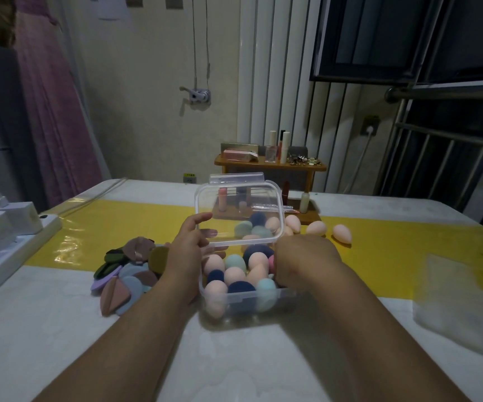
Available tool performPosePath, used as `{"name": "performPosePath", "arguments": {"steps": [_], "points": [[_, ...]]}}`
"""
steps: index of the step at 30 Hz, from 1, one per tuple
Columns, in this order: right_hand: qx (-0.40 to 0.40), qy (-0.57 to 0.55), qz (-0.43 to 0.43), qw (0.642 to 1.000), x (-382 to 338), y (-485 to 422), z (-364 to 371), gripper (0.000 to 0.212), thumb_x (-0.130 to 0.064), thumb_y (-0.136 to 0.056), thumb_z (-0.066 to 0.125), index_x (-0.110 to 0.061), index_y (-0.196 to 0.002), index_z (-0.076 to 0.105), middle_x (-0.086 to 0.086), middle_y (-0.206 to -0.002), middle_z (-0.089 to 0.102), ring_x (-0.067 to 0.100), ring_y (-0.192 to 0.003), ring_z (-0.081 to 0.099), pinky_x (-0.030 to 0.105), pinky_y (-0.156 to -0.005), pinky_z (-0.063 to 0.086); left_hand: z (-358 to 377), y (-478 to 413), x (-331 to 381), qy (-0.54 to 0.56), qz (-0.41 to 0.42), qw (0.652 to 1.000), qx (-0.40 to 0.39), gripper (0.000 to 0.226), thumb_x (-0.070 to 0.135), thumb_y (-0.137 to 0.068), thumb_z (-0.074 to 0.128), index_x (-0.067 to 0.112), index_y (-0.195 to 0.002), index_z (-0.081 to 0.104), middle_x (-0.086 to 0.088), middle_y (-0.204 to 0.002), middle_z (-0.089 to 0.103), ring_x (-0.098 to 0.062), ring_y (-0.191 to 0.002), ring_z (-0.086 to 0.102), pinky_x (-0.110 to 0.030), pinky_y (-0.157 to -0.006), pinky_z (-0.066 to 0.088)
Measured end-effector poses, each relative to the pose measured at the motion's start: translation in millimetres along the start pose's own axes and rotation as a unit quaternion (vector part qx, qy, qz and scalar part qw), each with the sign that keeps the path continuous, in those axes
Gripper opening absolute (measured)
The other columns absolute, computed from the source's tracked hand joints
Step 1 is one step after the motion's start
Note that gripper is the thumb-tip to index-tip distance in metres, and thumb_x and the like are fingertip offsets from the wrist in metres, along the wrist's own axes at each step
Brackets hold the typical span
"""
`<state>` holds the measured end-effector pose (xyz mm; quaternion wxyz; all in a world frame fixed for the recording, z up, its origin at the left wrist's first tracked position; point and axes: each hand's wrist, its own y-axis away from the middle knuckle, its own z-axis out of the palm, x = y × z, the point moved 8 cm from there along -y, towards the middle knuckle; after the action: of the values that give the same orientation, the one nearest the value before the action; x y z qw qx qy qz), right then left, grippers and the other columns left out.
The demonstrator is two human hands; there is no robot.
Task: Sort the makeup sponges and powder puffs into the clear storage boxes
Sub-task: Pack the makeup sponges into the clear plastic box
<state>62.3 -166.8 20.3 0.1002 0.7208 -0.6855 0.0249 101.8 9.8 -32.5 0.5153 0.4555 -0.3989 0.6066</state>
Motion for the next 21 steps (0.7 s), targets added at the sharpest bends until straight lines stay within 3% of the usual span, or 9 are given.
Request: {"name": "performPosePath", "arguments": {"steps": [6,10,13,17,21], "points": [[-0.002,-0.018,0.010,1.000,2.6,0.4,3.1,0.027,-0.022,-0.092,0.061,-0.017,-0.118,0.061,0.002,-0.082,0.049,0.021,-0.081,0.054,0.030,-0.068,0.046,-0.5,0.2,-0.5,0.005,-0.003,1.000,0.005,0.054,-0.002,-0.086,0.029,0.032,-0.107,0.066,-0.015,-0.111,0.054,-0.047,-0.109,0.057,-0.043,-0.077,0.055],[-0.006,-0.090,0.006,0.996,7.2,1.0,7.8,0.034,-0.021,-0.089,0.065,-0.028,-0.122,0.065,0.001,-0.102,0.065,0.022,-0.090,0.062,0.034,-0.080,0.057,0.4,1.5,-0.4,-0.004,0.001,1.000,0.005,0.054,-0.001,-0.087,0.029,0.031,-0.111,0.065,-0.015,-0.111,0.053,-0.045,-0.107,0.058,-0.050,-0.086,0.057],[0.023,-0.168,-0.019,0.985,12.9,2.1,6.9,0.031,-0.025,-0.090,0.066,-0.034,-0.119,0.071,-0.004,-0.105,0.070,0.017,-0.091,0.064,0.033,-0.081,0.058,0.7,2.3,0.4,-0.008,0.004,1.000,0.003,0.054,-0.002,-0.087,0.029,0.030,-0.113,0.064,-0.015,-0.112,0.053,-0.042,-0.104,0.059,-0.049,-0.086,0.057],[0.053,-0.332,-0.016,0.942,26.6,0.3,8.6,0.026,-0.018,-0.089,0.059,-0.031,-0.101,0.078,-0.007,-0.092,0.073,0.012,-0.082,0.066,0.035,-0.078,0.061,-1.8,-1.4,-0.1,-0.011,0.006,1.000,0.010,0.053,0.000,-0.088,0.029,0.032,-0.111,0.065,-0.014,-0.112,0.056,-0.042,-0.105,0.060,-0.046,-0.081,0.057],[0.165,-0.425,0.022,0.890,49.7,-9.4,5.0,0.025,-0.015,-0.093,0.055,-0.024,-0.097,0.077,-0.002,-0.101,0.072,0.016,-0.091,0.062,0.030,-0.075,0.052,-1.4,-1.8,-0.1,-0.006,0.009,1.000,0.011,0.053,-0.001,-0.087,0.030,0.032,-0.107,0.066,-0.015,-0.110,0.057,-0.041,-0.101,0.060,-0.042,-0.075,0.055]]}}
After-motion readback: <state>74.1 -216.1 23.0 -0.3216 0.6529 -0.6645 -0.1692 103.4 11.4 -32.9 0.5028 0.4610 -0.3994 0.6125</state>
